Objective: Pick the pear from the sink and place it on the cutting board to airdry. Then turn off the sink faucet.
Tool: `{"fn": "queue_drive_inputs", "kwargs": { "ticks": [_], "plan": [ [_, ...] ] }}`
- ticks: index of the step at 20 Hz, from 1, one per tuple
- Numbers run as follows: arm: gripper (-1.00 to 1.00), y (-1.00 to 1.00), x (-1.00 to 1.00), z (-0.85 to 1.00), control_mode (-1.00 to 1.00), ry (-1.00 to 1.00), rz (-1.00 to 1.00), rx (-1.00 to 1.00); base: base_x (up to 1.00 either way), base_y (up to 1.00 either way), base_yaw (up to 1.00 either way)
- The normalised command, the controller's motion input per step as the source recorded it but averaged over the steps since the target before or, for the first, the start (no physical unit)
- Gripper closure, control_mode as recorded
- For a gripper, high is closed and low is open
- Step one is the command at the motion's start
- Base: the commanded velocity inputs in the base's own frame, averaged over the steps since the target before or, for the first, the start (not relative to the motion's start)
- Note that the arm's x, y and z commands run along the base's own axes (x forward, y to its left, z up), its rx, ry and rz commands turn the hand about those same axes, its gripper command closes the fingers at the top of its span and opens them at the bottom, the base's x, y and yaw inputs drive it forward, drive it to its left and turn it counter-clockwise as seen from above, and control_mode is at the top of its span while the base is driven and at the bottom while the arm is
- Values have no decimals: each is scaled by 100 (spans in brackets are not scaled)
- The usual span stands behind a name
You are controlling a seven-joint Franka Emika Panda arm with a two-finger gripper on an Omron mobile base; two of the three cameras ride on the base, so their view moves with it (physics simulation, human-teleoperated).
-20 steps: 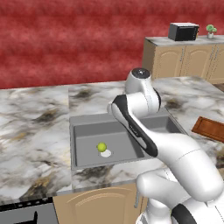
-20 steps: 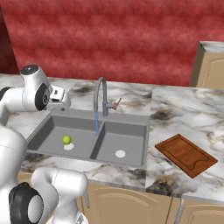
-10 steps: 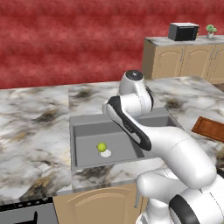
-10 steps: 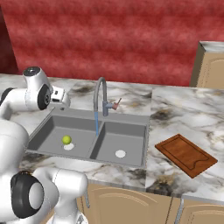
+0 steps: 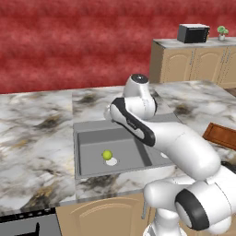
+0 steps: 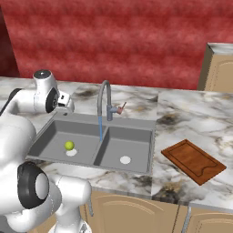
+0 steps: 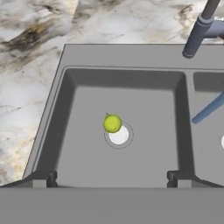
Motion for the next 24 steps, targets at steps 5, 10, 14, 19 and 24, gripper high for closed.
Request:
{"fn": "queue_drive_inputs", "kwargs": {
  "ticks": [5, 10, 14, 19, 24],
  "plan": [
    [-100, 17, 13, -25, -100, 0, 1, 1, 0, 0, 0],
    [-100, 16, 8, -32, -100, 0, 0, 0, 0, 0, 0],
    [-100, 1, 0, -26, -100, 0, 0, 0, 0, 0, 0],
    [-100, 0, 1, -28, -100, 0, 0, 0, 0, 0, 0],
    [-100, 1, 16, -27, -100, 0, 0, 0, 0, 0, 0]
  ]
}}
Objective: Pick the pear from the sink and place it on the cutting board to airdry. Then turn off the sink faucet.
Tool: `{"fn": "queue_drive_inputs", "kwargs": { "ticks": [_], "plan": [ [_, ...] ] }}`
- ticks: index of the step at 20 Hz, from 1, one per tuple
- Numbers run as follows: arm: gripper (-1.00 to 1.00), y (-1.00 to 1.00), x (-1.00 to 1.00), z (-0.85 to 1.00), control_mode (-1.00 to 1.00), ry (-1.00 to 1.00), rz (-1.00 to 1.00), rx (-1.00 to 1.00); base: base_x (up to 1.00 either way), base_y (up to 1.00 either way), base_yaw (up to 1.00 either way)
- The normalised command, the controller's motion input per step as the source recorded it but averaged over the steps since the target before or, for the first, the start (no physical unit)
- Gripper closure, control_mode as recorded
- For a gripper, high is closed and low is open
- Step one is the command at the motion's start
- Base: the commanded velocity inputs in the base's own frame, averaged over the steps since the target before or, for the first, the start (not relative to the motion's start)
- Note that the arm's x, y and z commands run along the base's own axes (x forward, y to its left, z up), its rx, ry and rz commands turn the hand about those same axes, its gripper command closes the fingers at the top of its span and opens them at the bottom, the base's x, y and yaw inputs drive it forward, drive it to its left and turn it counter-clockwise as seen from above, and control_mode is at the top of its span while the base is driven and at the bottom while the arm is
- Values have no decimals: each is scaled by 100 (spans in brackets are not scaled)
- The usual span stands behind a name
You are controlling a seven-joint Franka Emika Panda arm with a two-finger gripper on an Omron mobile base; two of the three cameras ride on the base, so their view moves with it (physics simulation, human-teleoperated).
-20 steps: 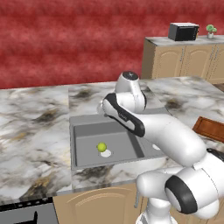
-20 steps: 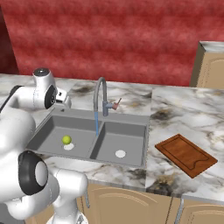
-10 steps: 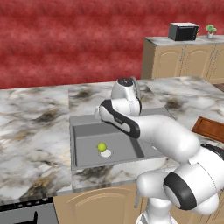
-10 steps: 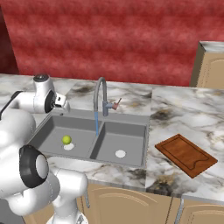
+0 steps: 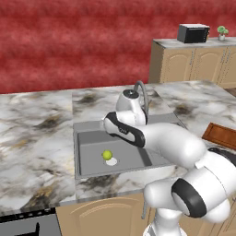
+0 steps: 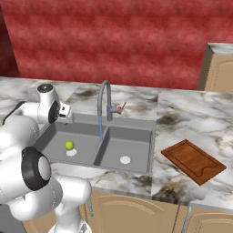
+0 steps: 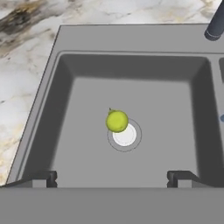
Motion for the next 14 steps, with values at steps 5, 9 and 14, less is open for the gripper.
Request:
{"fn": "queue_drive_inputs", "kwargs": {
  "ticks": [5, 9, 14],
  "plan": [
    [-100, 0, 18, -24, -100, 0, 0, 0, 0, 0, 0],
    [-100, 1, 14, -29, -100, 0, 0, 0, 0, 0, 0],
    [-100, 5, 10, -28, -100, 0, 0, 0, 0, 0, 0]
  ]
}}
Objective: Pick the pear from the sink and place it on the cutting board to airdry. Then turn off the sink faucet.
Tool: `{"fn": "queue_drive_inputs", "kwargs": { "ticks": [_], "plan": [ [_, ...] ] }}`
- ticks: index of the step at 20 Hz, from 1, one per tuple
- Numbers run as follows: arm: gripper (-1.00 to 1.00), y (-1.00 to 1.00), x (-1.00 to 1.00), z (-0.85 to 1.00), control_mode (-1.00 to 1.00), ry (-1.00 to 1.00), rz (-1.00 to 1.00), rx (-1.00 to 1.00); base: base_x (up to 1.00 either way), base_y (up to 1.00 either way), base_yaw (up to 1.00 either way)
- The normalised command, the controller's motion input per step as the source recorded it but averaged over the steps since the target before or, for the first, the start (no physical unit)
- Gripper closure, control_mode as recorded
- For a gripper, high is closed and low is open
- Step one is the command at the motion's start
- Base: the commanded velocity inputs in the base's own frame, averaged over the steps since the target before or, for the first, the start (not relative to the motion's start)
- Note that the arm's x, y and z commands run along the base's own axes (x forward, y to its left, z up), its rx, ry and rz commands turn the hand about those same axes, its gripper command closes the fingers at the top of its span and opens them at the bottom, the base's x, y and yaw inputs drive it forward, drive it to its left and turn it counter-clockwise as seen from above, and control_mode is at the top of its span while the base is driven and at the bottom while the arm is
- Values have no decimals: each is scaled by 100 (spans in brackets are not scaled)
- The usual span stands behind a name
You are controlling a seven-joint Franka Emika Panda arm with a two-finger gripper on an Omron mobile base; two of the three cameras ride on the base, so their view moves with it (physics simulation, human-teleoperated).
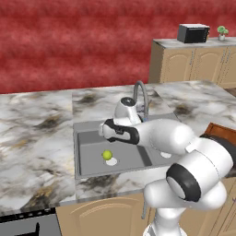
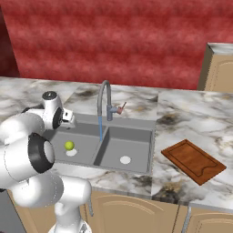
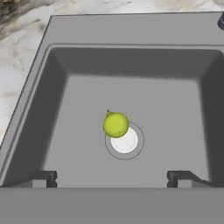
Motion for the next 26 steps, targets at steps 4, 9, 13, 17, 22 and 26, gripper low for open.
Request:
{"fn": "queue_drive_inputs", "kwargs": {
  "ticks": [4, 9, 13, 17, 22, 26],
  "plan": [
    [-100, 0, 6, -29, -100, 0, 0, 0, 0, 0, 0],
    [-100, 0, 6, -26, -100, 0, 0, 0, 0, 0, 0],
    [-100, 0, 11, -26, -100, 0, 0, 0, 0, 0, 0],
    [-100, 0, 15, -24, -100, 0, 0, 0, 0, 0, 0],
    [-100, 0, 14, -21, -100, 0, 0, 0, 0, 0, 0],
    [-100, 3, 12, -18, -100, 0, 0, 0, 0, 0, 0]
  ]
}}
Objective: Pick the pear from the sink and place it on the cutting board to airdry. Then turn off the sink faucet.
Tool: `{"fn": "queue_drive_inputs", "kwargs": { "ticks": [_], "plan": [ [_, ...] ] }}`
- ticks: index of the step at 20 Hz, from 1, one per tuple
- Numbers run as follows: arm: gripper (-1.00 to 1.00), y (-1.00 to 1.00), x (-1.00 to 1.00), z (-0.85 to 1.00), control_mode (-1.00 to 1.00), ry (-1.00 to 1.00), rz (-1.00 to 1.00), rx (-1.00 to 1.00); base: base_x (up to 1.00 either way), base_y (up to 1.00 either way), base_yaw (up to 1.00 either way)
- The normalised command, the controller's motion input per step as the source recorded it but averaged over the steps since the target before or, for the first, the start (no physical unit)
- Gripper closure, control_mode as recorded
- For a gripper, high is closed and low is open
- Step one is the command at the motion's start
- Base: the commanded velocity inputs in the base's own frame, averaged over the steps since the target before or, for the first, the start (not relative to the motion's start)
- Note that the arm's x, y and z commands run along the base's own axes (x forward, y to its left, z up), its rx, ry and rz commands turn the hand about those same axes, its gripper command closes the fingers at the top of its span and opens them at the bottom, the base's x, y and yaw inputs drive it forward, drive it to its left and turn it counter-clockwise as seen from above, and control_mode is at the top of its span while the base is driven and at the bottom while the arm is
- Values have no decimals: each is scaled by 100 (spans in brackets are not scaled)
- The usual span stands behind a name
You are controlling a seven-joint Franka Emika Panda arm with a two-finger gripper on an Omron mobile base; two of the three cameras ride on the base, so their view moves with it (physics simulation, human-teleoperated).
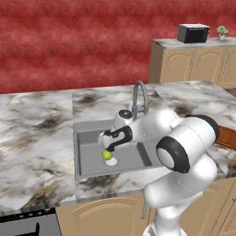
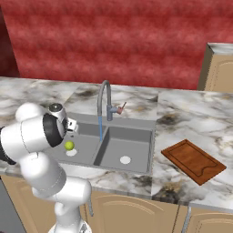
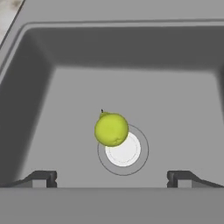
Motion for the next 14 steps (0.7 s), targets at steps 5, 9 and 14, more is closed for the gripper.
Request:
{"fn": "queue_drive_inputs", "kwargs": {
  "ticks": [5, 9, 14],
  "plan": [
    [-100, 7, 9, -16, -100, 0, 0, 0, 0, 0, 0],
    [-100, 9, 5, -16, -100, 0, 0, 0, 0, 0, 0],
    [-100, 6, 7, -18, -100, 0, 0, 0, 0, 0, 0]
  ]
}}
